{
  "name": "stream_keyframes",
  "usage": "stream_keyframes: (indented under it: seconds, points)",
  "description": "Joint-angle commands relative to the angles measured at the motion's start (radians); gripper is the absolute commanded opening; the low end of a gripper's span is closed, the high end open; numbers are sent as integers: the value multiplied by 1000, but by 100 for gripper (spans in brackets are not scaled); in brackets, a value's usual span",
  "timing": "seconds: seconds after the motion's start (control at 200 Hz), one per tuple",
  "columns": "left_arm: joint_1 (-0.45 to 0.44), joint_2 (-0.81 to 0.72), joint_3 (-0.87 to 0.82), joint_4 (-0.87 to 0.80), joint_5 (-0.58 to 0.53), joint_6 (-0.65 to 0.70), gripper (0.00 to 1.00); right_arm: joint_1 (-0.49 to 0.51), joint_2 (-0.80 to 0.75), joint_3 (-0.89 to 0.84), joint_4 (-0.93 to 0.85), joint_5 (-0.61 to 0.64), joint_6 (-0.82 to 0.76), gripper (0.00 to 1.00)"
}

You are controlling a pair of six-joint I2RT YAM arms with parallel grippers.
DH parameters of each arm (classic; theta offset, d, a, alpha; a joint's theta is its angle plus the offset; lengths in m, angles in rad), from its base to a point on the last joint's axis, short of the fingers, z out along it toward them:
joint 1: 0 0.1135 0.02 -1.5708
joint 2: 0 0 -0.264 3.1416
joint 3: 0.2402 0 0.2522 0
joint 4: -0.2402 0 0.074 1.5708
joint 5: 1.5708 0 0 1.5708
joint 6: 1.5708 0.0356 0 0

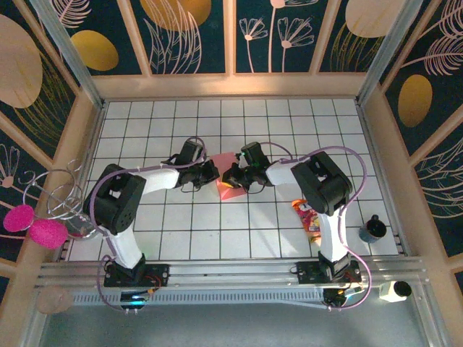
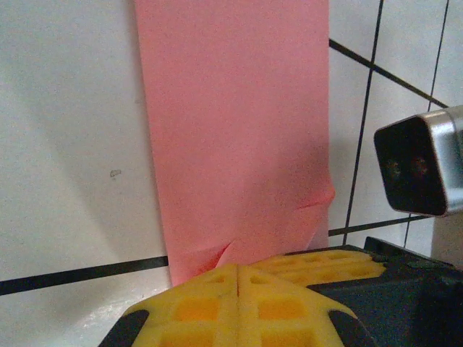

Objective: Fold a paper plane with a square sheet of paper (pick it up from the middle)

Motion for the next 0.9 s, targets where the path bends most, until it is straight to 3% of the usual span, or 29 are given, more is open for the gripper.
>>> stream_keyframes:
  seconds: [0.0, 0.541, 0.746, 0.896]
  points:
    - [-10, 27, 14, -31, 10, 14, 0, -6, 40, 6, -77, 26, -11, 0]
    - [-17, 74, 38, -121, -69, 49, 0, -7, 24, -6, -58, 16, -9, 0]
    - [-17, 92, 38, -165, -116, 64, 0, -20, -73, -8, -16, -5, -36, 0]
    - [-16, 102, 40, -175, -120, 81, 0, -34, -118, -15, -60, 55, -119, 0]
